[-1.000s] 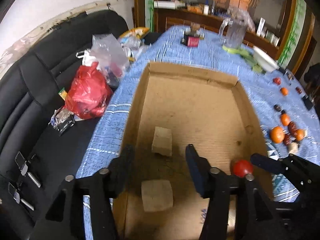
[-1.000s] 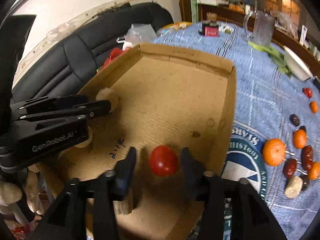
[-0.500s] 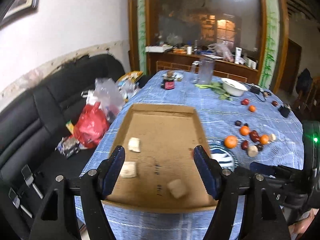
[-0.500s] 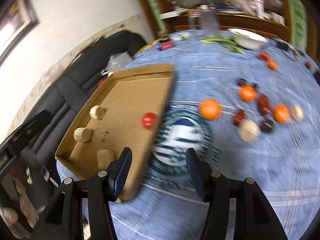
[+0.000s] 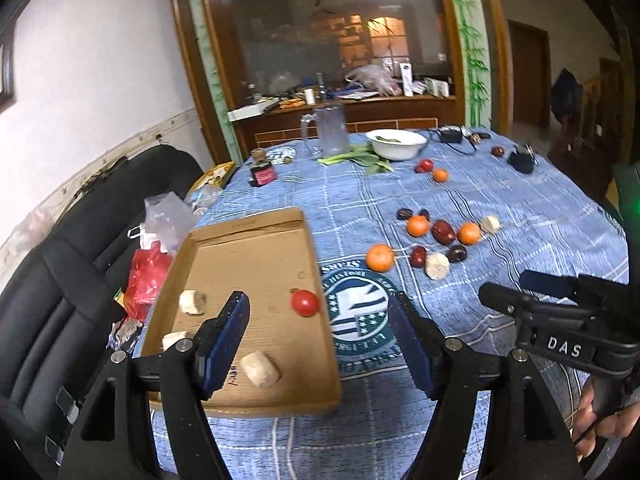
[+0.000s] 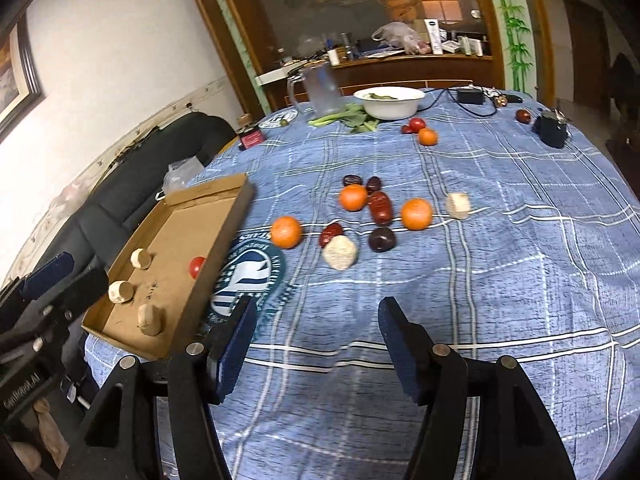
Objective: Organize fruits
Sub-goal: 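Withdraw both grippers from the box and move them toward the remaining beige pieces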
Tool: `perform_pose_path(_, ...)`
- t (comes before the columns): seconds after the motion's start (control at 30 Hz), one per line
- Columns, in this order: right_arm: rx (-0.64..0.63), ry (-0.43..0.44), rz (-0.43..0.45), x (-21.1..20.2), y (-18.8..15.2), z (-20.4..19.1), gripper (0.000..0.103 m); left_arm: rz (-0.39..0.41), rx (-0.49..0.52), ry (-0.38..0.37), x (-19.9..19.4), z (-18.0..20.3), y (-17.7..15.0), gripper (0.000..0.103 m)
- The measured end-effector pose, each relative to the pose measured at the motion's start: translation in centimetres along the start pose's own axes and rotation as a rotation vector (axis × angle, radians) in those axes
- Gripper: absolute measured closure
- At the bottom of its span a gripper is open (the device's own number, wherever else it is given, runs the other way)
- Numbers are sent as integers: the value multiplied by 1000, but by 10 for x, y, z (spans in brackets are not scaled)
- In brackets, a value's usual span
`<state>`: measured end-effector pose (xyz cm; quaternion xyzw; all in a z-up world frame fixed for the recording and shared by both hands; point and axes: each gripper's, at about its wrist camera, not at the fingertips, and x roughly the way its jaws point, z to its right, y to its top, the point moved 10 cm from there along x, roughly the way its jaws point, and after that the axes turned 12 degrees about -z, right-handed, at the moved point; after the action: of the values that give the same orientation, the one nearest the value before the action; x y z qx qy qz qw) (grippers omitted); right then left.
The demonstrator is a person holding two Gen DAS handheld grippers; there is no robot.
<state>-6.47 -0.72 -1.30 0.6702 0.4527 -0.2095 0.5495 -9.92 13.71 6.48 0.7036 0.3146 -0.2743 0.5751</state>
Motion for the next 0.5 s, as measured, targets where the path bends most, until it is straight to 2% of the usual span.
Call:
perform_pose_path(0.27,53,18,-26,15,-4,23,36,-53,36,3,22,16,-4,32)
perform_pose_path(0.5,94,27,-43,26,-7,41,36,-112,50,-28,47,31,-8,32)
